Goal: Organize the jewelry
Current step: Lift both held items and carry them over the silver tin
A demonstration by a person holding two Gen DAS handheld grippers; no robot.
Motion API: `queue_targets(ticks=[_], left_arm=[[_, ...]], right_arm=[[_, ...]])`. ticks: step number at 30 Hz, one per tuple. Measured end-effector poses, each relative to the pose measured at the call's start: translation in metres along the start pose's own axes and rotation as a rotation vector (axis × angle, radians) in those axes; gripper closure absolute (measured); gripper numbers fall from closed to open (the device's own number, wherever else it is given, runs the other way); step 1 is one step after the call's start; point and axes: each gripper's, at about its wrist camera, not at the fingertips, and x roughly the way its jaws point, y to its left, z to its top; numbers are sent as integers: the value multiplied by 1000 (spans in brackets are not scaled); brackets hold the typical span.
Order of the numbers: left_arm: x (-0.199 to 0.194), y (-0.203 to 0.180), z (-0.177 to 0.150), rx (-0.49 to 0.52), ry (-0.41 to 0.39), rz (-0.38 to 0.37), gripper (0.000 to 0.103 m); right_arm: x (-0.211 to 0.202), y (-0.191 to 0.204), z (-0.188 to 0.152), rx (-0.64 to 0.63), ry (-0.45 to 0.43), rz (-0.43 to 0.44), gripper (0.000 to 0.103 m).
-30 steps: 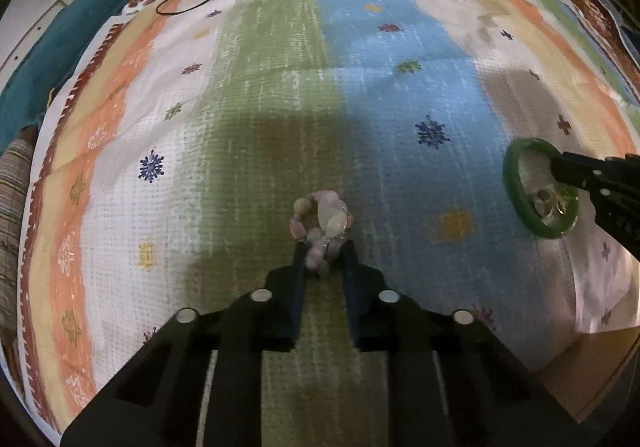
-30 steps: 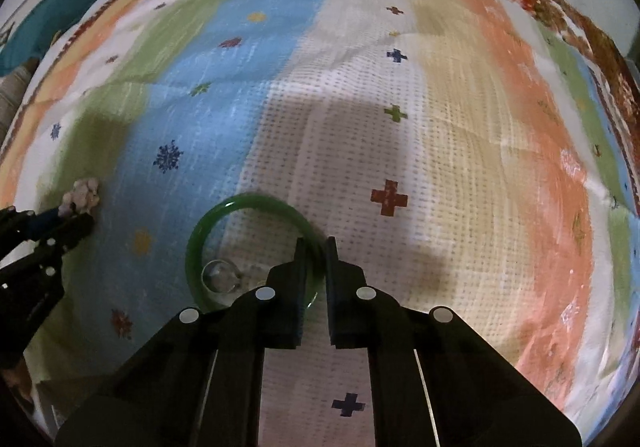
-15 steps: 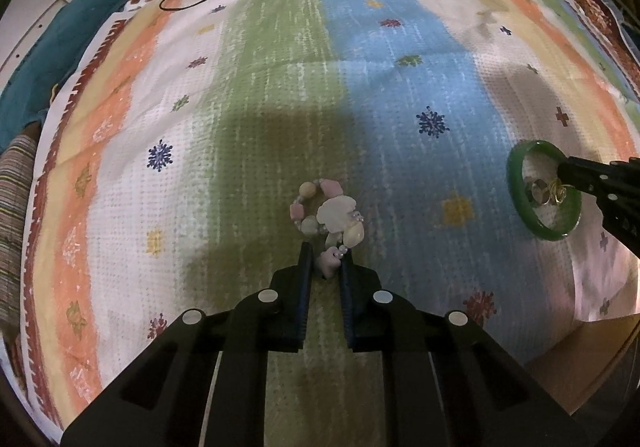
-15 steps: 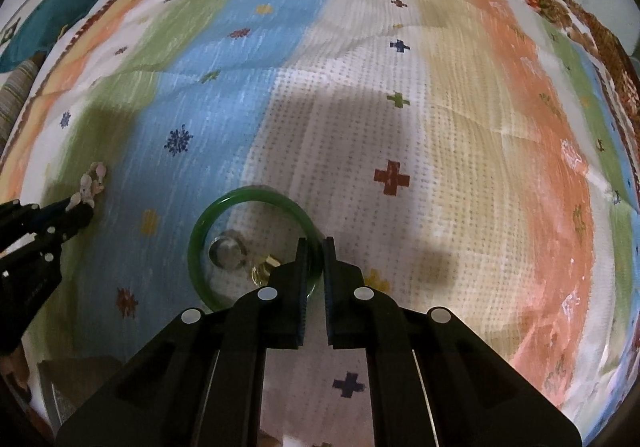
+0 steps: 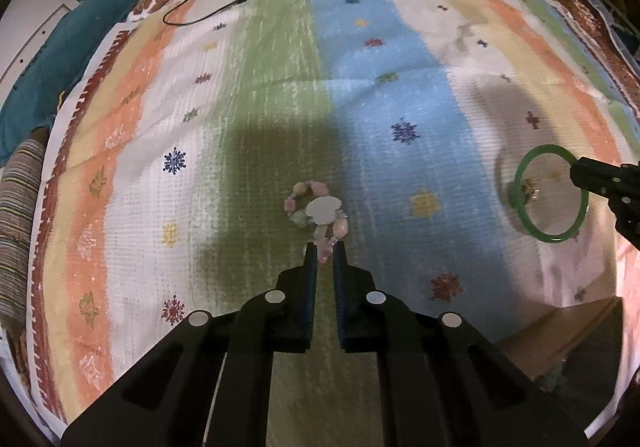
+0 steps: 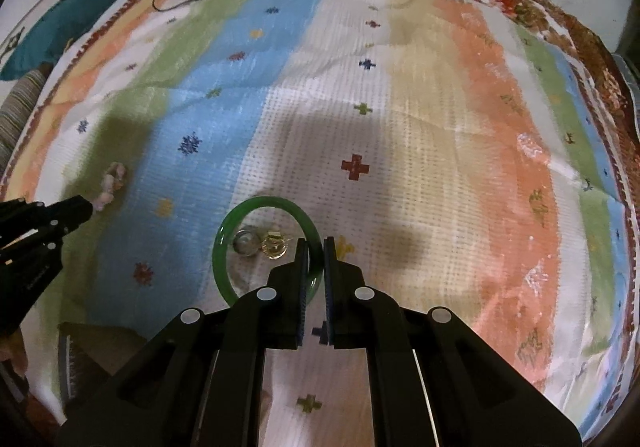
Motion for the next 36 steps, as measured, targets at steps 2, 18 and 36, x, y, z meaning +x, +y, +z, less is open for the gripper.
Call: queue_targets(ticks=[2,18,36], left_arm=[[-5,-2,0,2,-5,-6,99],[-32,9,1,-83,-29,-73,102],[15,11,2,-31,41,-17,73]], right_arm=[[-6,2,-1,3,-7,5,95],[-34,4,-14,26,-42,44,95],[-21,-6,-9,30,-21,48,94]])
